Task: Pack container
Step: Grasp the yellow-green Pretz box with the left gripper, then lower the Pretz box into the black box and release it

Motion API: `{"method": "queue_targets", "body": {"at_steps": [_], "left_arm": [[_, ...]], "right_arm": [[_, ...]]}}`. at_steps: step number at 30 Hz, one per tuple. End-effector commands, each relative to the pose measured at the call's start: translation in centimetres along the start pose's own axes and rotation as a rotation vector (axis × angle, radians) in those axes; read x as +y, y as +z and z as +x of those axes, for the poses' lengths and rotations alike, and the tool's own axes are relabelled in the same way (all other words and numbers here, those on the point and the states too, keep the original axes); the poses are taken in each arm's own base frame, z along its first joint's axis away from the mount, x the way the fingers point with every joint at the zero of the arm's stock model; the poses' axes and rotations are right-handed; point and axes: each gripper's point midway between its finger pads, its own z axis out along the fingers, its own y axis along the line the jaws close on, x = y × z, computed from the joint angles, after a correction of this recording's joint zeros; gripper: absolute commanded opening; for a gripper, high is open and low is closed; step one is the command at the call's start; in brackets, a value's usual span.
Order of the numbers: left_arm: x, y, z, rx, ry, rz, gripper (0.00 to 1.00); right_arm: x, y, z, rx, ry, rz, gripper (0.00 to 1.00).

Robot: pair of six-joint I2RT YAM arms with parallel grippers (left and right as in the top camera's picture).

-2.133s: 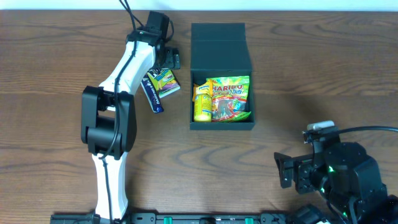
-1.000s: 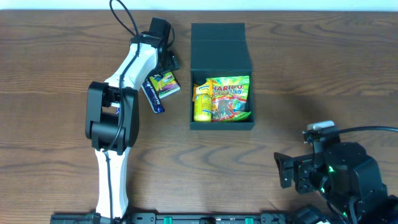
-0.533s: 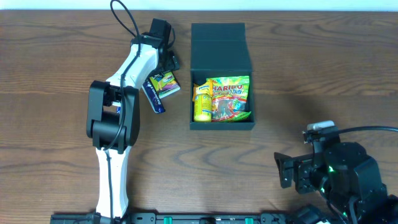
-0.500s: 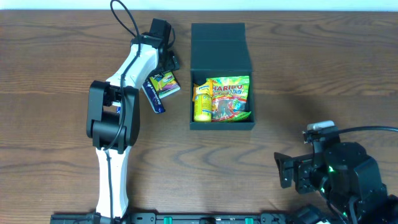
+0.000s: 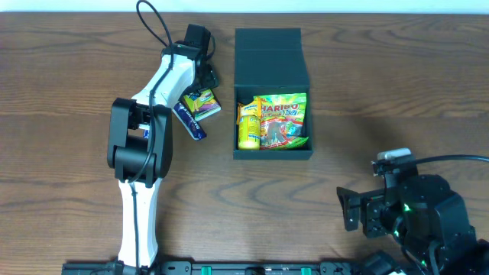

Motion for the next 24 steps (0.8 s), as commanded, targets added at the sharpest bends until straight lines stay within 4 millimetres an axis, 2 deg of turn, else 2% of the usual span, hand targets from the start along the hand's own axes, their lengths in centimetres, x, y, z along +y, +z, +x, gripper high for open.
{"method": "queue_targets", "body": {"at_steps": [1,8,13,18,21,24], "left_arm": [[0.1,1.0,0.3,0.020,-0.003,-0.007,0.75],[-0.5,-1.2,-1.1,-0.015,-0.008,0.014,0.70],[-0.9,-4.2,-3.1,-0.050,-0.009,0.011,0.69],[-1.3,-8.0,-4.8,-0.077,-0.004,0.016,0.68],[-1.7,-10.1,-4.8,-0.072,0.009,0.018,0.66],[-3.2,-11.8,-3.7,-0.063,0.059,0.027,0.66]], "right_arm": [[-0.3,-0.2,-0.2,-0.010,-0.002,0.011,0.99],[-0.3,-0.2,-0.2,-0.010,-0.003,0.011,0.99],[-0.3,-0.2,-0.2,-0.010,-0.002,0.011,0.99],[-0.3,-0.2,-0.2,-0.010,-0.003,0.011,0.99],[-0.3,-0.2,-0.2,-0.010,-0.002,0.011,0.99],[-0.3,-0.2,-0.2,-0.010,-0.002,0.011,0.99]]}}
